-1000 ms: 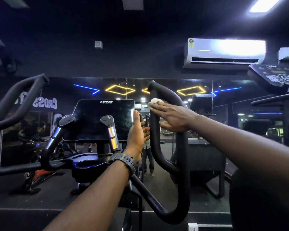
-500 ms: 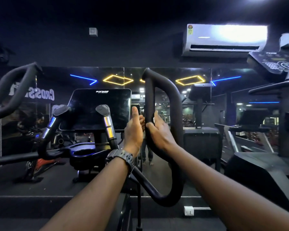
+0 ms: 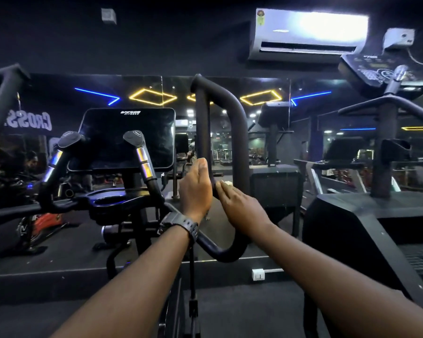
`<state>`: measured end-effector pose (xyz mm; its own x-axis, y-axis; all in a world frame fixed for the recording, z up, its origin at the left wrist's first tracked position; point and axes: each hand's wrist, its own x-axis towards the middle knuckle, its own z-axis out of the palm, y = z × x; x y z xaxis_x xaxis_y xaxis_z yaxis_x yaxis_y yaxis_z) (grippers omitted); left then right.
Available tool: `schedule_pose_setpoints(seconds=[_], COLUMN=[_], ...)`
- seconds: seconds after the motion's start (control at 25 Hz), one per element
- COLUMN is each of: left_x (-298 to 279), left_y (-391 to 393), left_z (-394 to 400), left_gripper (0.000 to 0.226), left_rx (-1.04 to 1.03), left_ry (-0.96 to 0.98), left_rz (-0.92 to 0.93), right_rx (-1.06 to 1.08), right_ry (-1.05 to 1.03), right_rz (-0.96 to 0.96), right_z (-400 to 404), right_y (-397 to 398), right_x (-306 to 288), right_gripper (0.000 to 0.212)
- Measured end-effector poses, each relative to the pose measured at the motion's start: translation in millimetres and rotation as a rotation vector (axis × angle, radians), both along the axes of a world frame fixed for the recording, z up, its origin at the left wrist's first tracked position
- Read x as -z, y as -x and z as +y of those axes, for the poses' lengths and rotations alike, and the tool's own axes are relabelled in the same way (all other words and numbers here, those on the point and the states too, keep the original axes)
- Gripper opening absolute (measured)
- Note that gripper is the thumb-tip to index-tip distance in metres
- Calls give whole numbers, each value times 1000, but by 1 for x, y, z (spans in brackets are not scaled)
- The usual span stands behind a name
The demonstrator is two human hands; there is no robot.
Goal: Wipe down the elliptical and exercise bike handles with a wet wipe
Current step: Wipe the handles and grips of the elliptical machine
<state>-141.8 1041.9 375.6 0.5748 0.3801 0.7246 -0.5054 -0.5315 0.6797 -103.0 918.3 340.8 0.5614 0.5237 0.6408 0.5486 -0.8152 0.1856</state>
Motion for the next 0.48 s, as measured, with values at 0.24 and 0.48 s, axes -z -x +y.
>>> schedule_pose_setpoints(seconds=[0.24,0.48], left_x=[34,34], left_y=[5,7], left_z=[-1,3], left_gripper=[56,65], left_rx=[-80,-132], left_ry=[-794,-935], left_rz=[98,79], right_rx=[-107,-22], right_ry=[223,-5], right_rz=[-270,-317], right_z=[-43,-36], right_y=[-10,-9], right_x=[-3,-65], right_gripper=[32,22])
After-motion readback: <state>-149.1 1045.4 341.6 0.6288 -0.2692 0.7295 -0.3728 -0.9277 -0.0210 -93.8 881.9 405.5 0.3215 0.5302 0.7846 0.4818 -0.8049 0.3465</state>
